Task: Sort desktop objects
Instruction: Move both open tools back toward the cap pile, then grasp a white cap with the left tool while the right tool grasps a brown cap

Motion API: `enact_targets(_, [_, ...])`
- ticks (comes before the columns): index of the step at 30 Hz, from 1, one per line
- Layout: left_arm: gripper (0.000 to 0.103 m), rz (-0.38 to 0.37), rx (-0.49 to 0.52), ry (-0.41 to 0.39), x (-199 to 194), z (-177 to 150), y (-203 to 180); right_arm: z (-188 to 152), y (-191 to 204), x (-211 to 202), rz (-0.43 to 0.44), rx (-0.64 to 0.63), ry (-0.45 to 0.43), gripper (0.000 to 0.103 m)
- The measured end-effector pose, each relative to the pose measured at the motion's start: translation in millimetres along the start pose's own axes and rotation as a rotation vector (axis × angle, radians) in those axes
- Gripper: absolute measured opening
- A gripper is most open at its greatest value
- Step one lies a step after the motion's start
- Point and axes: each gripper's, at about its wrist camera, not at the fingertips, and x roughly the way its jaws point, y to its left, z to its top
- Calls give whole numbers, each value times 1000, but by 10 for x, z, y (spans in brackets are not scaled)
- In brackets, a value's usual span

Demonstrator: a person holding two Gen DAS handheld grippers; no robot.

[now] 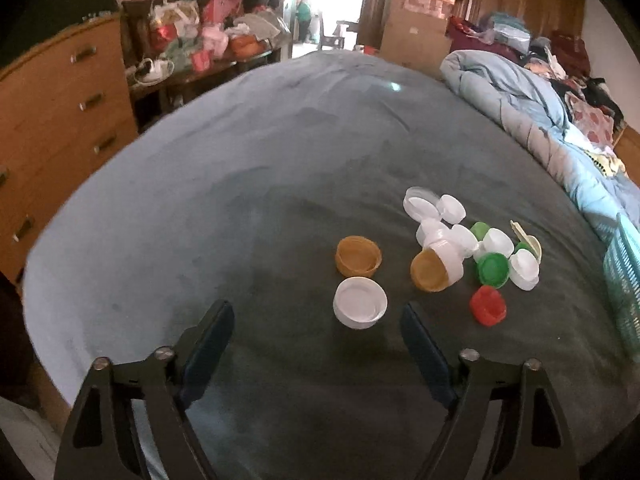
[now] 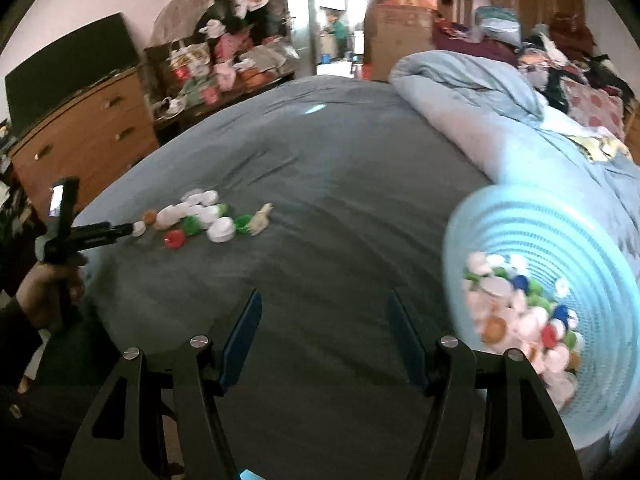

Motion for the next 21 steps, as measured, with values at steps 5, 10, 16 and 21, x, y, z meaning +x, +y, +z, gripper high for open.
enact_targets(5, [63,7,35,74,226,51,-97,0,256,188,26,-47,48,60])
enact_targets(10, [31,-11,29,35,154,42,-83,151,574,282,90,-115,38,48])
enact_targets(16, [31,19,-89,-27,-76,38,226,494,1262,668,275,-241,37,46])
enact_targets(21, [31,37,-166,-42,-161,9,504,829,2014,1365,411,-342,79,46])
